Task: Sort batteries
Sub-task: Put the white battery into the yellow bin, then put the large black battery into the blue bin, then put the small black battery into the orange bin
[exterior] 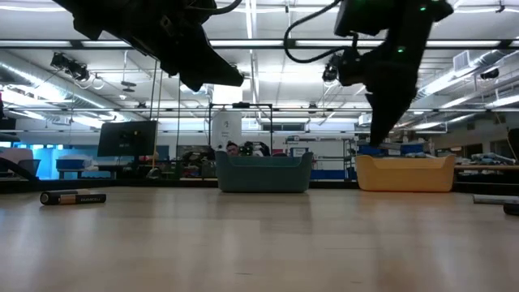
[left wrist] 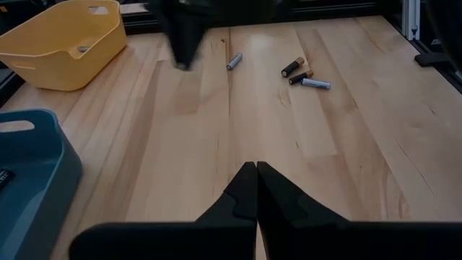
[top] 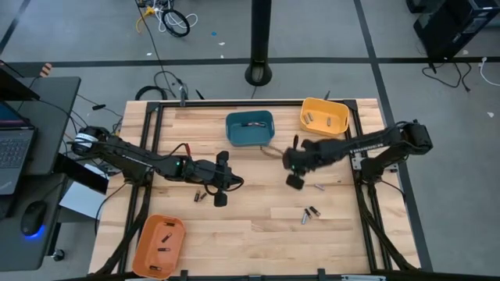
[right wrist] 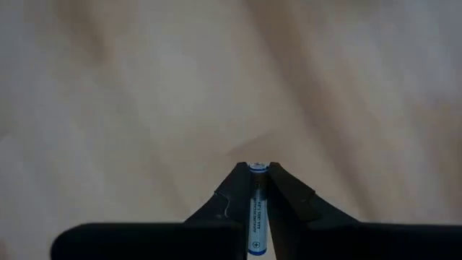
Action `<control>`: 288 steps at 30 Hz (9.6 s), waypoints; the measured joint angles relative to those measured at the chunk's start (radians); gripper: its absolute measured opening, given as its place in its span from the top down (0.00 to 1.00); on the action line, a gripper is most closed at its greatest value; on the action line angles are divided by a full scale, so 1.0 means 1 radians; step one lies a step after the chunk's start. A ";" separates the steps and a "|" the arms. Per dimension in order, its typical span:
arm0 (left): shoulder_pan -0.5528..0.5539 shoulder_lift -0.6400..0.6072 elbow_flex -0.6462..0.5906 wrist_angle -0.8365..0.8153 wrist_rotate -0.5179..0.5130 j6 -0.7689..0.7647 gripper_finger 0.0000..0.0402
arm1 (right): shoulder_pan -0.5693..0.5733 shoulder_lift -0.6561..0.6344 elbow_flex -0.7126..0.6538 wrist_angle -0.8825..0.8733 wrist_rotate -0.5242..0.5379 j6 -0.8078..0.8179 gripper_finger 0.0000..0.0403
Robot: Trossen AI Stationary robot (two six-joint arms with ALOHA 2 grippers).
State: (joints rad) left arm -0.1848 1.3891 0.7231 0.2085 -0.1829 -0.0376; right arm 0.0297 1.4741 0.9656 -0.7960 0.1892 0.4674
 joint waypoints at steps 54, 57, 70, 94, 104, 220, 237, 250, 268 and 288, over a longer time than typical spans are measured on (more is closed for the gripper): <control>0.000 0.000 0.000 -0.005 0.000 0.000 0.99 | -0.949 0.221 -0.039 0.271 -0.103 -0.352 0.91; 0.000 0.000 0.000 -0.005 0.000 0.000 0.99 | -0.947 0.214 -0.045 0.249 -0.128 -0.385 0.91; 0.000 0.000 0.000 -0.004 0.000 0.000 0.99 | -0.946 0.132 -0.044 0.243 -0.135 -0.418 0.63; 0.000 0.000 0.000 -0.005 0.000 -0.019 0.99 | -0.143 -0.442 -0.172 -0.053 -0.157 -0.170 0.92; 0.000 0.000 0.000 -0.005 0.000 -0.019 0.99 | 0.245 -0.359 -0.200 -0.043 -0.137 0.258 0.86; 0.074 0.084 -0.136 0.326 0.161 0.108 0.99 | 0.040 0.103 0.230 -0.013 0.070 -0.147 0.44; 0.074 -0.027 -0.138 0.257 0.155 0.108 0.99 | -0.419 0.462 0.658 0.053 -0.167 -0.652 0.44; 0.072 -0.064 -0.139 0.191 0.116 0.086 0.99 | -0.491 0.718 0.819 -0.031 -0.185 -0.689 0.44; 0.072 -0.064 -0.139 0.180 0.102 0.047 0.99 | -0.496 0.734 0.820 -0.016 -0.186 -0.688 0.38; 0.043 -0.101 -0.066 -0.096 0.106 -0.055 0.99 | -0.306 0.451 0.667 -0.028 -0.184 -0.775 0.98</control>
State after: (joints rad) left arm -0.1417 1.2884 0.6573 0.1129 -0.0765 -0.0922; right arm -0.2766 1.9248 1.6322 -0.8240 0.0054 -0.3075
